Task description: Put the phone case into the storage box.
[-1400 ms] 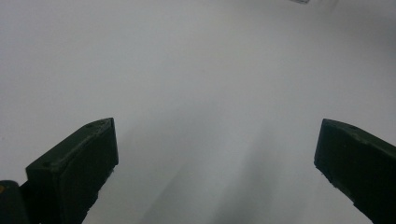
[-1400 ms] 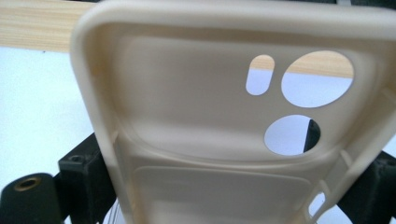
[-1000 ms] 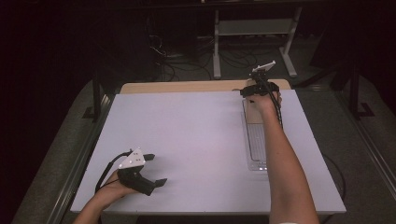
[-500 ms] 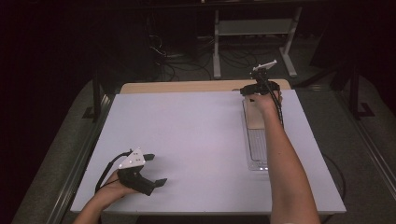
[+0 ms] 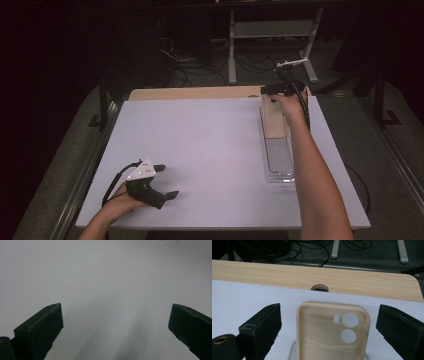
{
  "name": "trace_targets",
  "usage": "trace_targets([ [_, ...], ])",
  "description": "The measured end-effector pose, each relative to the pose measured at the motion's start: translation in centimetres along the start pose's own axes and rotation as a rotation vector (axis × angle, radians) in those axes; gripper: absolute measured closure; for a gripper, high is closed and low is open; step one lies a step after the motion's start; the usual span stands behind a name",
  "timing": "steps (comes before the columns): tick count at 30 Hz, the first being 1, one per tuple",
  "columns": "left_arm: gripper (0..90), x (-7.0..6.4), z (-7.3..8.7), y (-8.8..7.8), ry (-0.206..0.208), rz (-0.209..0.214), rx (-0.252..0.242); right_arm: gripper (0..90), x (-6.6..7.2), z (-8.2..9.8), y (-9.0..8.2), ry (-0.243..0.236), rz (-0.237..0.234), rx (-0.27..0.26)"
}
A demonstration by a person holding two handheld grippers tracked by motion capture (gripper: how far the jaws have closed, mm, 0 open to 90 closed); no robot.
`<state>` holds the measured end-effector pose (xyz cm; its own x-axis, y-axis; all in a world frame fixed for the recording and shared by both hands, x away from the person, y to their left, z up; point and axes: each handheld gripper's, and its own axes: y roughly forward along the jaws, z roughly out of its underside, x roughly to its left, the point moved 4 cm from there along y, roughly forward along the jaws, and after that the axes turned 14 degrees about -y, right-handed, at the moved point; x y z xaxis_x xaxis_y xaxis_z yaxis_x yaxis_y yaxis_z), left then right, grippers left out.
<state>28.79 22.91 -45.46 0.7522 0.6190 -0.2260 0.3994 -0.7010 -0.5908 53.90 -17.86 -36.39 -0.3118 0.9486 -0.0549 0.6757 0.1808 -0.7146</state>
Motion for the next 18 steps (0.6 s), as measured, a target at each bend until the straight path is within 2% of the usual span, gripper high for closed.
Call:
trace_targets([
  [4, 0.0, 0.1, -0.1, -0.1, -0.003, -0.007, -0.009, 2.7, 0.5, 0.2, -0.9, -0.020, -0.029, -0.008],
  [7, 0.0, 0.1, -0.2, -0.1, 0.008, -0.008, -0.012, 2.0, 1.2, 0.4, -1.4, -0.055, -0.044, 0.001],
  [9, 0.0, 0.2, -0.2, -0.1, -0.008, -0.009, -0.015, 2.0, 1.6, 0.6, -1.9, -0.071, -0.054, -0.020],
  [18, 0.0, 0.7, -0.3, -0.7, -0.009, -0.027, -0.021, 1.2, 3.6, 2.2, -3.3, -0.146, -0.115, -0.058],
])
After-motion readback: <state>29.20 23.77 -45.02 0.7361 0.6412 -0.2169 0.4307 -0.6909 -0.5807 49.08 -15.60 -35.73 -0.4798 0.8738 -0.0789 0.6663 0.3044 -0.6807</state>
